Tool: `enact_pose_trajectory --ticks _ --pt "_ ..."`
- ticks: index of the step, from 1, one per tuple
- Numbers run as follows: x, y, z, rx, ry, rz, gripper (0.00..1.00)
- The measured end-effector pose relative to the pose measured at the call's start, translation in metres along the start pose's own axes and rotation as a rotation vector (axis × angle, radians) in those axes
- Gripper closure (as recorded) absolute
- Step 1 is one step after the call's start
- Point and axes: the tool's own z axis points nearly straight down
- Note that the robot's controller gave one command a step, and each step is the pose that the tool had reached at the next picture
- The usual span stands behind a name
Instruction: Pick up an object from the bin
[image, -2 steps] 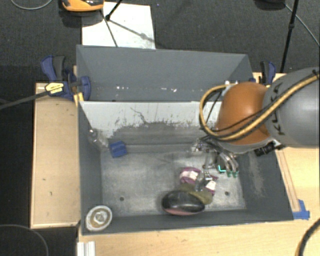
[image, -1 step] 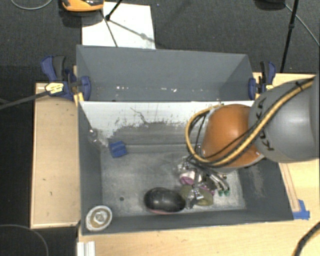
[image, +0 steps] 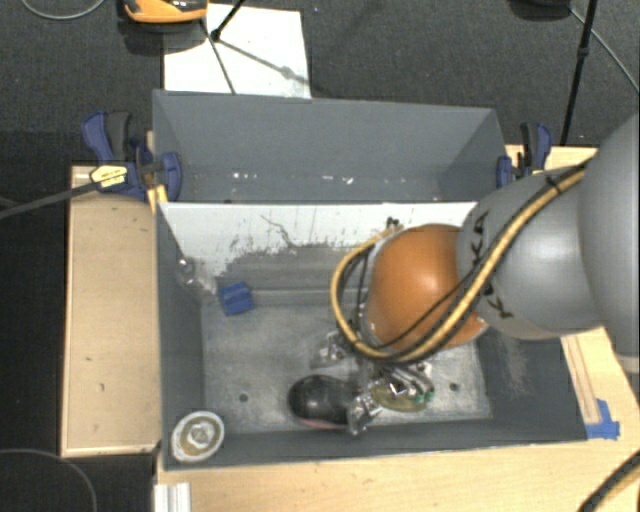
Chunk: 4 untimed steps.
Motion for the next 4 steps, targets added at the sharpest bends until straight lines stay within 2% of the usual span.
enact_pose_trajectory --ticks 1,2,3,4 --pt "-0.007 0.027 -0.005 0.001 -0.006 -0.186 0.0" --pt "-0.015 -0.004 0.033 0.0 -0.003 -0.08 0.0" --pt "-0.016 -0.003 0.032 0.001 -0.004 -0.082 0.0" --pt "-0.016 -0.003 0.031 0.001 -0.005 -0.08 1.0"
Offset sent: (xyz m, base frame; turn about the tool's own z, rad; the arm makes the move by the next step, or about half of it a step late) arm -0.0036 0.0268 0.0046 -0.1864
